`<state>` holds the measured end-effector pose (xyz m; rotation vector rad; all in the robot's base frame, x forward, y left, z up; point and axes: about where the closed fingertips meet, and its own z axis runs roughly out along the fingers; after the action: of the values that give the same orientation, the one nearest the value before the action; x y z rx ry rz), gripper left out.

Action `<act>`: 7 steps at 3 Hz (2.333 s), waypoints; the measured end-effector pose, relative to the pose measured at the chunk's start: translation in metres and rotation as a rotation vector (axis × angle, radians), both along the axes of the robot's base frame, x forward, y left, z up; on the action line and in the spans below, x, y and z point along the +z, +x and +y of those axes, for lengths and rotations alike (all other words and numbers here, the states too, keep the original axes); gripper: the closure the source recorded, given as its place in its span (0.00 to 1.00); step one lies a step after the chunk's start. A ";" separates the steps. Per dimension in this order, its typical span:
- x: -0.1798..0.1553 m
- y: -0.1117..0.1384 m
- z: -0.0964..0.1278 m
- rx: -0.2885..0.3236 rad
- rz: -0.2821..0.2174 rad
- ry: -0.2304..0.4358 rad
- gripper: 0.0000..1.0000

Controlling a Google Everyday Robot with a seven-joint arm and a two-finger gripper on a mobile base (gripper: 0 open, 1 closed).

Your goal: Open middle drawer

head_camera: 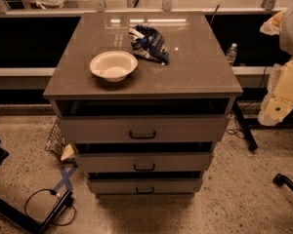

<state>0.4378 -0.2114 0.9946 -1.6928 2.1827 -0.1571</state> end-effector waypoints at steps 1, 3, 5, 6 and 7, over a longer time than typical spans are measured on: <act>-0.002 0.001 0.001 0.001 -0.003 0.003 0.00; -0.124 0.008 0.038 0.072 -0.013 0.229 0.00; -0.243 0.008 0.076 0.090 -0.096 0.588 0.00; -0.251 0.028 0.077 0.083 -0.184 0.623 0.00; -0.254 0.029 0.077 0.082 -0.183 0.610 0.00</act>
Offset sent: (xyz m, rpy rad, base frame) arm 0.0759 0.0456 -0.0998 0.1907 -0.1683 0.0735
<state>0.4667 -0.1342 0.7405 -1.3501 1.7749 0.3321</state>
